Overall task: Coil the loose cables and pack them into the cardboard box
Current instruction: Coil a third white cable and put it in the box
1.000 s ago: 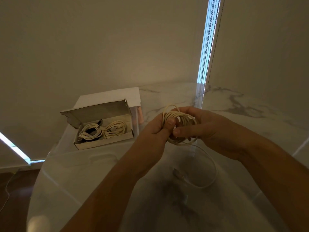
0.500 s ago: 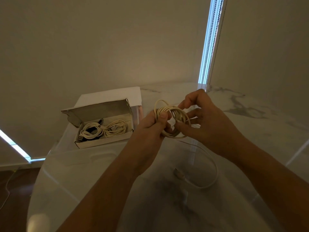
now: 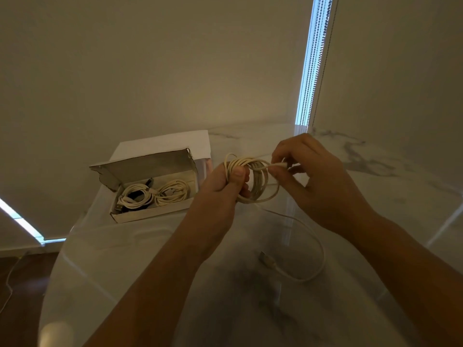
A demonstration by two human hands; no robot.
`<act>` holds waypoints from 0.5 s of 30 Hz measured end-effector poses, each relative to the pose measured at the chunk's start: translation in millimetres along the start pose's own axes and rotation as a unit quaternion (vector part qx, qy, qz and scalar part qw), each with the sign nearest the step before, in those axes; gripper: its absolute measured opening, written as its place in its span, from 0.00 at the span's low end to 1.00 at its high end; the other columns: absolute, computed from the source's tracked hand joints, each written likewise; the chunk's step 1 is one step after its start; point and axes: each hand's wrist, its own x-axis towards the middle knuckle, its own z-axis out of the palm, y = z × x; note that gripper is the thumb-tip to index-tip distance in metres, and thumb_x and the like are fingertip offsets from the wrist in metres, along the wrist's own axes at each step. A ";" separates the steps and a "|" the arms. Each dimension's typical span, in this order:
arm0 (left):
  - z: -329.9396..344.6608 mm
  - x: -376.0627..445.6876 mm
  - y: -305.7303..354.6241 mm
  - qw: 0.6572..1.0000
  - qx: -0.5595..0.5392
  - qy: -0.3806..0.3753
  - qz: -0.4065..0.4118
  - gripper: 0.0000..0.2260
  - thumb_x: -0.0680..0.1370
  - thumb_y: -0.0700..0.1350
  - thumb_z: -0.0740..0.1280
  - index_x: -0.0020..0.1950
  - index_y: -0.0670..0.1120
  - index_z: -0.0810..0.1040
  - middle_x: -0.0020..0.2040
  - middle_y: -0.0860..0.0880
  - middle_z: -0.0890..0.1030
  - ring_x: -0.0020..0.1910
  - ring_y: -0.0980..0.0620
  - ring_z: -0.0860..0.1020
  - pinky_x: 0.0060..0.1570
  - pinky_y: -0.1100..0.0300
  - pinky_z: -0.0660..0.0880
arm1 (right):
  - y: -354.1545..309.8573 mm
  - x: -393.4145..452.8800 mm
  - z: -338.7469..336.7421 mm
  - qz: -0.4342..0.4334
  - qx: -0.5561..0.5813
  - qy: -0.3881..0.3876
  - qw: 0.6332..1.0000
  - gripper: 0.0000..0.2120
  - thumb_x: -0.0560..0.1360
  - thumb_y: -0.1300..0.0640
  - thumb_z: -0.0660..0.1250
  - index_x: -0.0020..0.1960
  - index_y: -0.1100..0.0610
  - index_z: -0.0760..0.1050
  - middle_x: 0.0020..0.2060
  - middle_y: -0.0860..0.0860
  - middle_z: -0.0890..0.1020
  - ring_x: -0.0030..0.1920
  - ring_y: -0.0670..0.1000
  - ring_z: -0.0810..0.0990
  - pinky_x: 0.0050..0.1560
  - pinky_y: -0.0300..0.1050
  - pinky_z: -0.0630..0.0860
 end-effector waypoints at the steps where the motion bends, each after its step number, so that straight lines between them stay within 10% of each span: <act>1: -0.6 0.4 -0.7 1.000 0.008 0.004 -0.003 0.14 0.82 0.56 0.59 0.52 0.51 0.81 0.45 0.51 0.82 0.48 0.51 0.79 0.59 0.49 0.77 | 0.6 0.9 -3.7 0.003 -0.005 0.015 1.000 0.07 0.79 0.51 0.63 0.52 0.54 0.74 0.50 0.44 0.73 0.46 0.42 0.75 0.48 0.29 0.74; 8: -0.8 -1.7 -0.1 0.999 0.052 -0.004 -0.011 0.12 0.83 0.52 0.60 0.52 0.48 0.81 0.41 0.53 0.80 0.44 0.54 0.78 0.53 0.53 0.78 | 5.6 1.9 -22.1 -0.032 -0.053 0.084 0.995 0.06 0.80 0.56 0.66 0.53 0.58 0.76 0.48 0.49 0.76 0.44 0.48 0.76 0.45 0.46 0.77; 15: 0.4 -4.0 4.3 0.993 0.105 0.015 0.045 0.11 0.83 0.51 0.61 0.58 0.47 0.78 0.41 0.53 0.80 0.38 0.62 0.78 0.41 0.67 0.75 | 5.2 1.0 -30.1 -0.038 -0.080 0.136 0.987 0.07 0.80 0.57 0.65 0.53 0.61 0.77 0.46 0.52 0.77 0.42 0.49 0.76 0.43 0.40 0.73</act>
